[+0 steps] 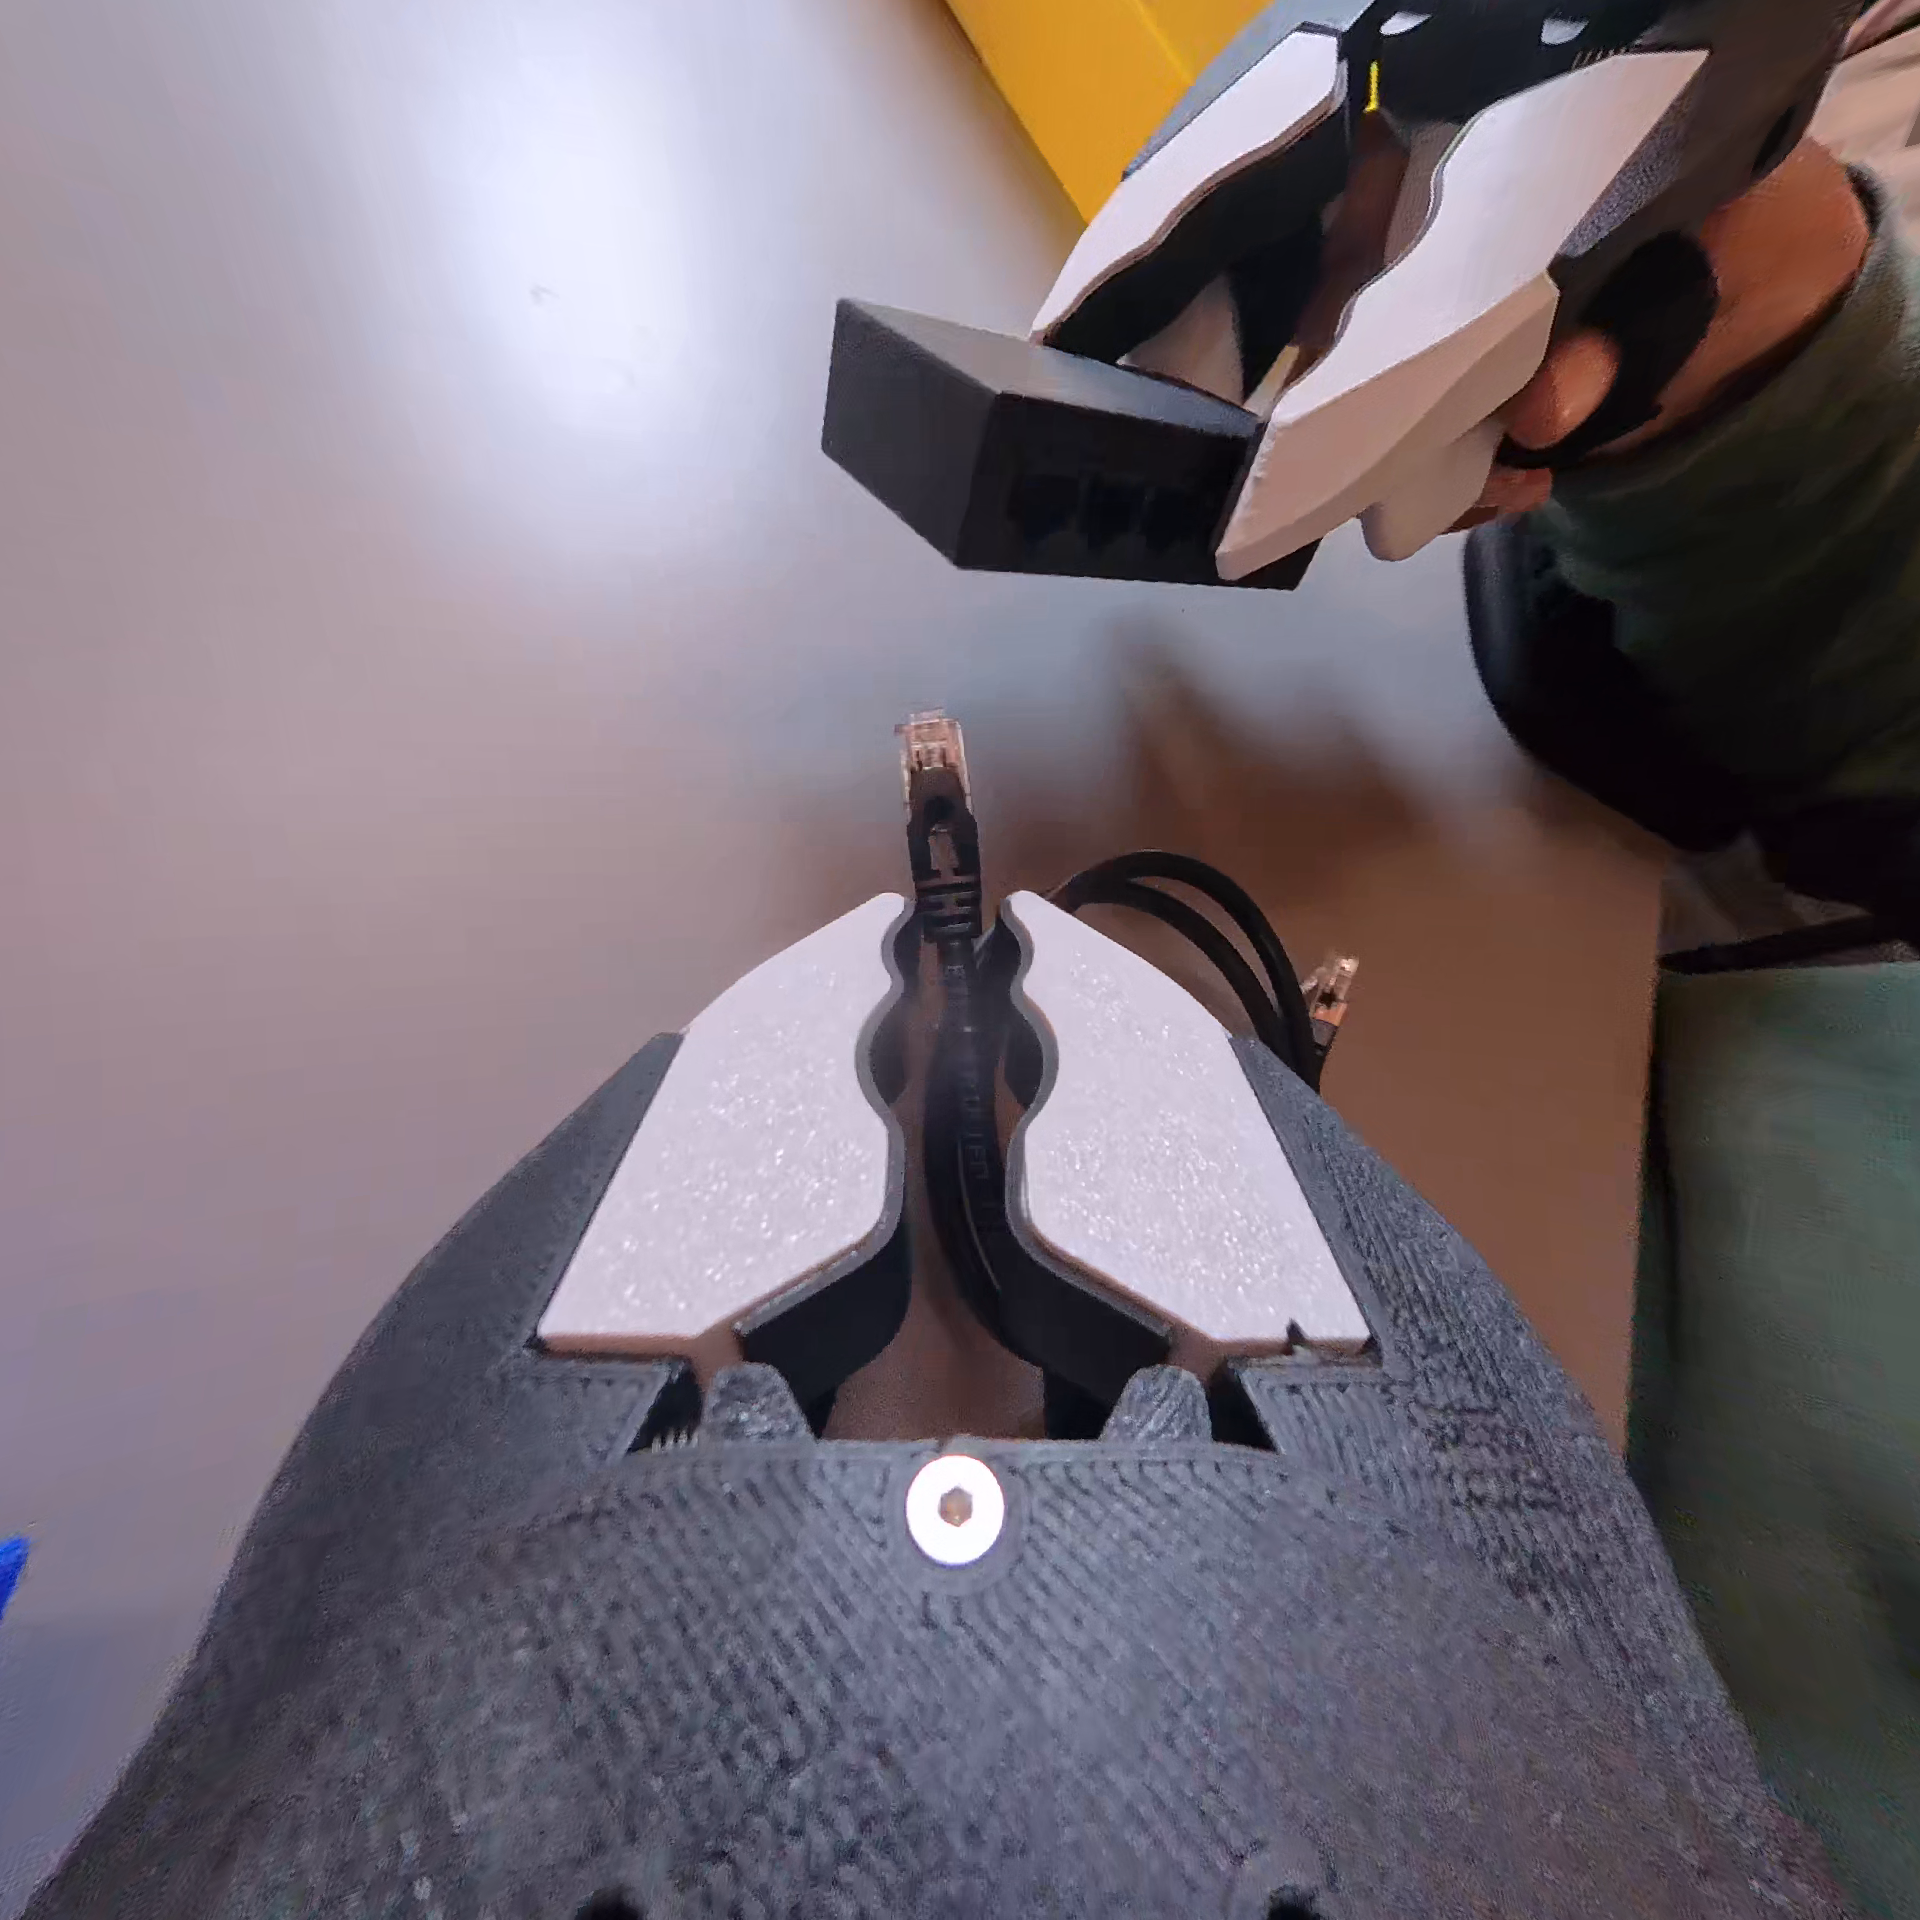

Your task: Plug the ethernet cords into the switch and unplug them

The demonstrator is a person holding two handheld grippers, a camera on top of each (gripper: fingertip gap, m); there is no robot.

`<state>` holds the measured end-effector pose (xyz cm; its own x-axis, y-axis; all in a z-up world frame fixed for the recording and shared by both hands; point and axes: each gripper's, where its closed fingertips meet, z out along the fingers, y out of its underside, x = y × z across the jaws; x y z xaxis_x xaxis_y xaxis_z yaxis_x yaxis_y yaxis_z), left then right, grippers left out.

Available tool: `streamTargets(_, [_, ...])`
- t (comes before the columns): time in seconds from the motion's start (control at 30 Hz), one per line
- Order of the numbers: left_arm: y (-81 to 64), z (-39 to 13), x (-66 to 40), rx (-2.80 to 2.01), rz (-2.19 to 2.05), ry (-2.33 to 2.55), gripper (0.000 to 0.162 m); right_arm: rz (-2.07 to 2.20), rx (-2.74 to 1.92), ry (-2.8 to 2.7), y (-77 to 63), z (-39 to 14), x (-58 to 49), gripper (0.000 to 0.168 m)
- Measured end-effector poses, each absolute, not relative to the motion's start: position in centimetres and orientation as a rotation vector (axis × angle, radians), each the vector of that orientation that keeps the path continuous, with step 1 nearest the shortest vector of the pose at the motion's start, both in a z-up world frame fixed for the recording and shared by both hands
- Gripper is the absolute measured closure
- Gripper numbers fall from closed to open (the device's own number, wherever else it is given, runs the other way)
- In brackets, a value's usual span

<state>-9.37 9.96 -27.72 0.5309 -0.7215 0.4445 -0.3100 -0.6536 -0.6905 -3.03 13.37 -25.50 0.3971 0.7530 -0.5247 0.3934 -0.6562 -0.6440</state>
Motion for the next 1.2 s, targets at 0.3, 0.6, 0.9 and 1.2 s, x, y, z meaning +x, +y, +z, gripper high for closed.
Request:
streamTargets(0.3, [9.7,-28.3,-9.7,-2.229,-1.040,0.864,0.133,1.305,-2.077,-1.099,12.2,-24.0,-3.0,0.106])
streamTargets(0.6, [8.2,-19.1,-6.1,-1.653,-1.131,0.893,0.111,1.626,-1.543,-1.082,9.0,-17.2,-4.6,0.106])
streamTargets(0.9, [8.9,-14.9,-4.4,-1.510,-1.236,0.489,0.117,0.593,-1.178,-1.183,10.3,-16.3,-5.2,0.106])
streamTargets(1.2, [9.0,-14.7,-4.8,-1.503,-1.116,0.544,0.132,0.322,-1.094,-1.197,10.0,-15.9,-5.4,0.106])
